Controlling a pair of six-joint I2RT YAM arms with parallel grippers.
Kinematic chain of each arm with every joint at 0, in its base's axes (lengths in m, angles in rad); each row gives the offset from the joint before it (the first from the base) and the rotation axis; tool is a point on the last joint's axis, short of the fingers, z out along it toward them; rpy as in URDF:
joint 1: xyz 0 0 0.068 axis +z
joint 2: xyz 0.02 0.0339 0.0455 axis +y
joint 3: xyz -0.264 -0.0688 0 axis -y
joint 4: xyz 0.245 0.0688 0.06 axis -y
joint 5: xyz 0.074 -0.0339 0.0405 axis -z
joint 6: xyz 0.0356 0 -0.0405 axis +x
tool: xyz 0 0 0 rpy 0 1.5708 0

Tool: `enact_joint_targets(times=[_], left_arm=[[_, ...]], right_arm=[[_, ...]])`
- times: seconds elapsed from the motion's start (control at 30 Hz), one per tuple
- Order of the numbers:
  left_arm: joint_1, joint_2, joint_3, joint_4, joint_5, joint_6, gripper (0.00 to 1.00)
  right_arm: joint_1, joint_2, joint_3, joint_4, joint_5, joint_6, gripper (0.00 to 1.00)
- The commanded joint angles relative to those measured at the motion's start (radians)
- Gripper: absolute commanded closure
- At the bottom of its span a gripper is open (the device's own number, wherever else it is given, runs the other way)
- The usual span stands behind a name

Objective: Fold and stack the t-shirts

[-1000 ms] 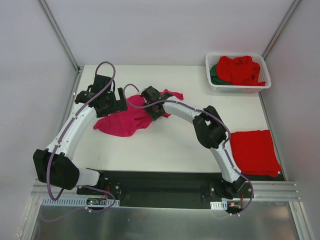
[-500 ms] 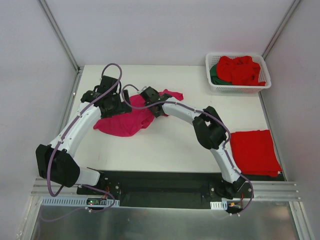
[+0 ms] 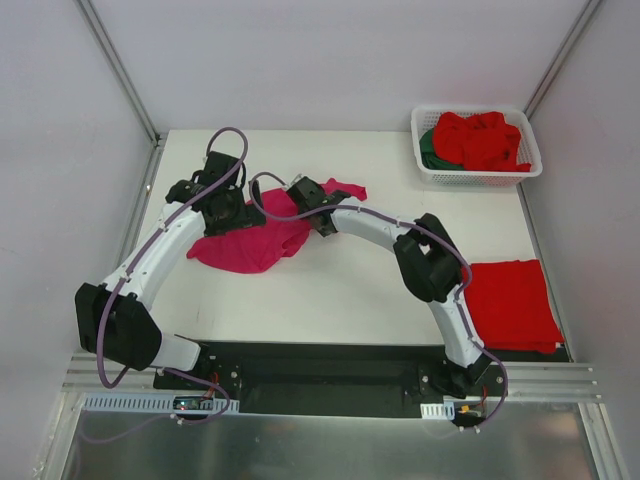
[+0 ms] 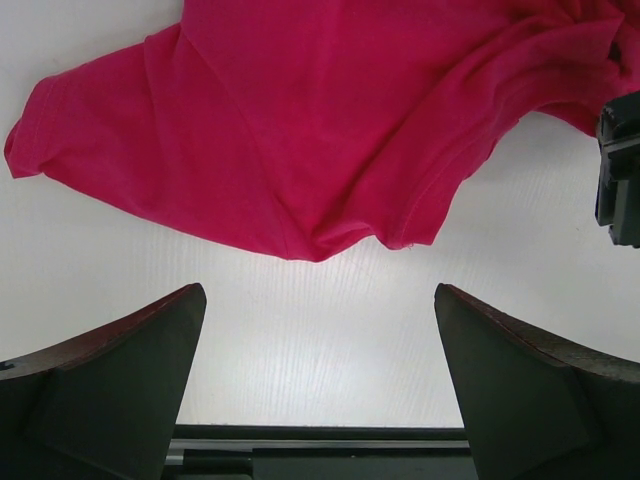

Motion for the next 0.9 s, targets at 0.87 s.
enact_joint_targets(times=[0.87], left_arm=[[-0.009,-0.003,-0.009,0.025,-0.022,0.005,0.01]], right_arm=[[-0.008,-0.007,0.038,-0.073,-0.044,-0.005,0.32]])
